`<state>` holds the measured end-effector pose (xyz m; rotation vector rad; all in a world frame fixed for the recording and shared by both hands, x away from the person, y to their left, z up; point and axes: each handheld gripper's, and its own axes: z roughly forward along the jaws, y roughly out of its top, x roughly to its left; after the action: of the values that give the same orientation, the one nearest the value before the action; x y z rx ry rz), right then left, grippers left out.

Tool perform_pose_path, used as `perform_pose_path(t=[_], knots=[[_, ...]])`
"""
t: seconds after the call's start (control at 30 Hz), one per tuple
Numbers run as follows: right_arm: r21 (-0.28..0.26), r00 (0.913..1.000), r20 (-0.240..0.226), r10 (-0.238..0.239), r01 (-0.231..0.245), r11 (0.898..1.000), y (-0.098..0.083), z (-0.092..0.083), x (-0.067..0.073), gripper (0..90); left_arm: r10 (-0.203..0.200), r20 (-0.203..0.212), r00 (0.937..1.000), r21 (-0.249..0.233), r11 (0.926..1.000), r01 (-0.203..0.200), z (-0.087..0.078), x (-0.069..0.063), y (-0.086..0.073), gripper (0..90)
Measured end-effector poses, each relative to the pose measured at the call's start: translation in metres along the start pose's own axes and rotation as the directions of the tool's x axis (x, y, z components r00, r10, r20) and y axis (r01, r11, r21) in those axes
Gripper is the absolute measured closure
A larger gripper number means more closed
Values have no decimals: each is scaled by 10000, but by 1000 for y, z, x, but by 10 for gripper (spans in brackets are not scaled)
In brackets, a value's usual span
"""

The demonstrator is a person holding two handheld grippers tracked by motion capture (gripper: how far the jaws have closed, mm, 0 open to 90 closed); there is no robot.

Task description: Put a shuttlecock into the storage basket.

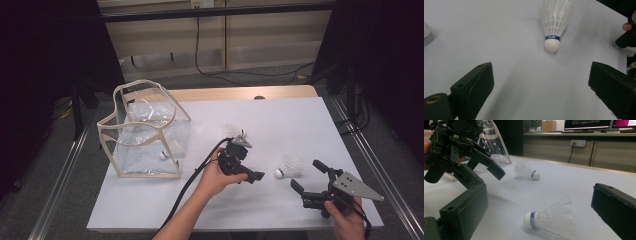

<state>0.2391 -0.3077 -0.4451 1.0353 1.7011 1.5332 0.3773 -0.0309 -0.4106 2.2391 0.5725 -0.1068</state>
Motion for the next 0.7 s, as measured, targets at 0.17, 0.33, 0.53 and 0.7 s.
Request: perform_pose_path(t=[0.17,0.33,0.53,0.7], knots=[[3,10000,4,-2,2,10000,0,0,0,7,-15,-20,10000,38,10000,15,4,-1,0,65],[18,10000,20,-15,15,10000,0,0,0,7,4,29,10000,34,10000,-4,7,0,0,66],[10,10000,14,-18,18,10000,0,0,0,7,-26,38,10000,51,10000,26,12,0,0,66],[11,10000,20,-20,20,10000,0,0,0,7,-26,-30,10000,75,10000,26,15,0,0,68]])
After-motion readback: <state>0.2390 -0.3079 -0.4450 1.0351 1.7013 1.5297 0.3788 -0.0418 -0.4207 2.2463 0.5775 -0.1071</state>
